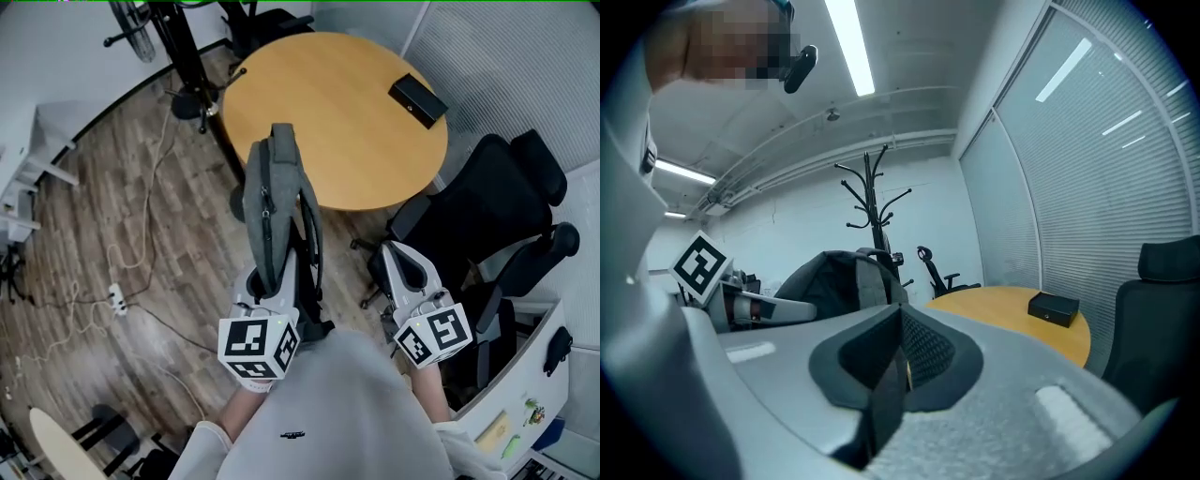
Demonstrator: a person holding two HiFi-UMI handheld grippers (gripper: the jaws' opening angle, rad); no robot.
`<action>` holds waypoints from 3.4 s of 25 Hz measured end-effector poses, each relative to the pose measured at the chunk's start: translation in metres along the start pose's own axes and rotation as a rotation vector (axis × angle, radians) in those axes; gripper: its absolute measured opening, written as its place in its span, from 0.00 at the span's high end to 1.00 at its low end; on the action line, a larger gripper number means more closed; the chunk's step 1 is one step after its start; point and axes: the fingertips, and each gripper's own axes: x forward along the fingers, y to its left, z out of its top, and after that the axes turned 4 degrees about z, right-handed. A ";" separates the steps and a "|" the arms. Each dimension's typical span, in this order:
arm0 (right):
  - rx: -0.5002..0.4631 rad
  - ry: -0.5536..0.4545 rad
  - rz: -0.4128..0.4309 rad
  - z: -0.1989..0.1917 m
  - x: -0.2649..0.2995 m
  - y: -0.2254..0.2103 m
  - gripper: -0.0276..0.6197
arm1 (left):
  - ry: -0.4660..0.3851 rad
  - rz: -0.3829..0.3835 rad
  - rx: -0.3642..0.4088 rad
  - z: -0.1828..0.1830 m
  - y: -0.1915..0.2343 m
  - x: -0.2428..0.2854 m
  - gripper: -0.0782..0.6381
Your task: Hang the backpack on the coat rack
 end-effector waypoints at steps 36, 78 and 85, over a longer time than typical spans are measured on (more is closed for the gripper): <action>0.025 0.029 0.102 0.039 0.164 -0.082 0.96 | 0.027 0.021 -0.023 0.068 0.033 0.146 0.73; 0.094 -0.054 0.310 0.091 0.299 -0.231 0.96 | -0.086 0.202 0.020 0.154 0.023 0.312 0.74; 0.073 -0.072 0.318 0.100 0.300 -0.219 0.96 | -0.137 0.218 0.018 0.174 0.032 0.313 0.74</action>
